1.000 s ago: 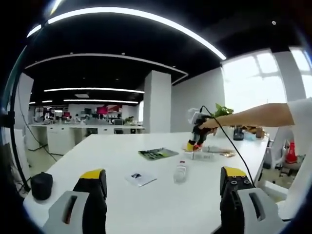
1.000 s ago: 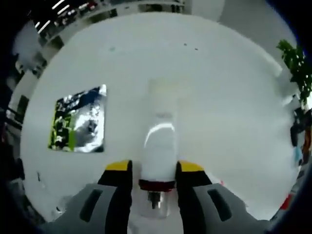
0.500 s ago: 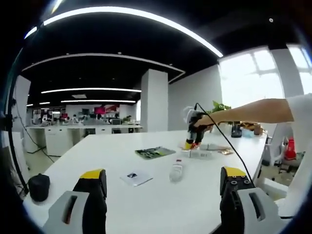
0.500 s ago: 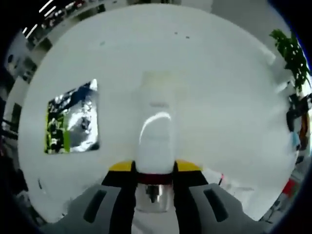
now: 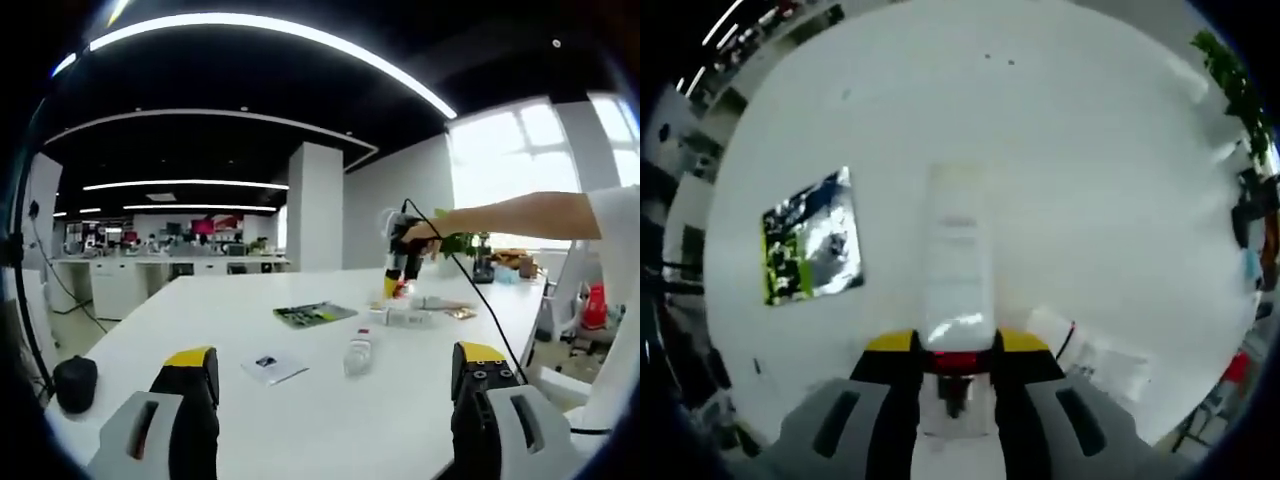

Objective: Arrange the skincare products in the storage area until every visible bottle or jar stands upright without overlapping.

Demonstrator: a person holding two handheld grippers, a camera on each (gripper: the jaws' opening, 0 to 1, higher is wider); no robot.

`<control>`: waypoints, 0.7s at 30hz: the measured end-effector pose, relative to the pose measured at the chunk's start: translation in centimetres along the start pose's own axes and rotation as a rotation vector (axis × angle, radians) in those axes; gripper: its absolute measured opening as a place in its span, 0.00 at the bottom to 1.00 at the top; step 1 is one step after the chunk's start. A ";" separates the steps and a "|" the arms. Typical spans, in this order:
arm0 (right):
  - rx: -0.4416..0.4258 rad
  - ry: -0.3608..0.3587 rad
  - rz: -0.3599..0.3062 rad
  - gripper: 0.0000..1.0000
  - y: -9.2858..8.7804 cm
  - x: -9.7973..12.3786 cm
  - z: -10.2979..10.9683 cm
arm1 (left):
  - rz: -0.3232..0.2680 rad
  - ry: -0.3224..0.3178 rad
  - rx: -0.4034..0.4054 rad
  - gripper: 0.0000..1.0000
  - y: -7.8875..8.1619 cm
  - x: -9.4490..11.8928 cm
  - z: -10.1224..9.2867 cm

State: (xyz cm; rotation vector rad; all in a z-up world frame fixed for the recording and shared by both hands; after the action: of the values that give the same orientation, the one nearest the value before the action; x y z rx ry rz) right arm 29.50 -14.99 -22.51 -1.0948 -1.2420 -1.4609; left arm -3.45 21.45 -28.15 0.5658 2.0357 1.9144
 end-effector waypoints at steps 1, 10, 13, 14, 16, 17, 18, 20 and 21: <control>-0.003 0.000 0.012 0.25 -1.1 0.9 0.0 | -0.003 0.000 -0.001 0.99 0.0 0.0 0.0; 0.015 -0.035 0.047 0.25 -3.3 3.9 0.4 | -0.031 -0.014 0.017 0.99 0.2 -0.3 -0.9; 0.008 -0.026 0.068 0.25 -3.5 4.3 0.3 | -0.061 -0.052 0.048 0.99 0.3 -0.9 -2.3; 0.001 -0.019 0.082 0.25 -3.6 4.6 0.3 | -0.083 -0.081 0.069 0.99 0.5 -1.4 -3.3; -0.009 -0.012 0.085 0.25 -3.5 4.9 0.3 | -0.083 -0.118 0.072 0.99 0.4 -1.9 -4.4; -0.008 -0.013 0.090 0.25 -3.6 5.0 0.4 | -0.067 -0.141 0.063 0.99 0.5 -2.6 -5.2; -0.006 -0.014 0.092 0.25 -3.7 5.0 0.5 | -0.060 -0.157 0.052 0.99 0.5 -3.1 -5.7; -0.006 -0.018 0.099 0.25 -3.8 5.1 0.6 | -0.062 -0.175 0.027 0.99 1.1 -4.5 -6.7; -0.010 -0.022 0.105 0.25 -4.0 5.2 0.7 | -0.073 -0.191 0.004 0.99 1.7 -5.7 -7.4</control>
State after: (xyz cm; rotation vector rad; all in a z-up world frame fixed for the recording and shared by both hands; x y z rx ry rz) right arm 24.57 -14.36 -18.11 -1.1681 -1.1750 -1.3811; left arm -1.75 12.28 -26.23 0.6398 1.9138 1.7440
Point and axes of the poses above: the point that each gripper's makers call its tool centre point, and the gripper's own axes: x roughly backward along the fingers, z roughly to its left, y roughly out of its top, the point moved 10 cm from there along x, roughly backward along the fingers, and after that the axes turned 2 degrees about y, right-handed, at the moved point
